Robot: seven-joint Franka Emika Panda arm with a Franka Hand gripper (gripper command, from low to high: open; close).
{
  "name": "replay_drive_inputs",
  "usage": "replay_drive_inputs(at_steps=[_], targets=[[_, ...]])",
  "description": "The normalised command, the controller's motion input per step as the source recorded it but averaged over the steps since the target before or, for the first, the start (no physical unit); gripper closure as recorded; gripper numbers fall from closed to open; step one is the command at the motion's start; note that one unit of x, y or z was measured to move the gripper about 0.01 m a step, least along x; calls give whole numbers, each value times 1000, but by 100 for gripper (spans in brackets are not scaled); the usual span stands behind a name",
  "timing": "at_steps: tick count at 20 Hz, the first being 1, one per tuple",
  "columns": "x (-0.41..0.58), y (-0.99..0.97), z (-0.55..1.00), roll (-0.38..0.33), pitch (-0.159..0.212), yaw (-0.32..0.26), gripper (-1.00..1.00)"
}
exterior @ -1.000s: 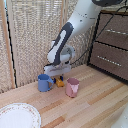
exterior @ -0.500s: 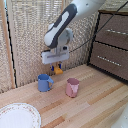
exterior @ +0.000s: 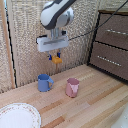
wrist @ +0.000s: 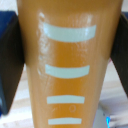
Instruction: Caressingly guide your clamp towards the toast. Compassionately possess the toast with your clamp. Gradually tag the toast up from the worktable. Complaisantly, cruise the held-toasty-pillow to your white crockery. Last but notably, liberate the toast onto the shiny white tableware.
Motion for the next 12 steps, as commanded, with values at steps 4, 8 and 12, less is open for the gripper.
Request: replay_drive_inputs(at_steps=[4, 8, 12], targets=[[-524, 858, 235, 0, 0, 0, 100], [-484, 896, 51, 0, -7, 0, 100], [-455, 914, 1, 0, -18, 0, 100]])
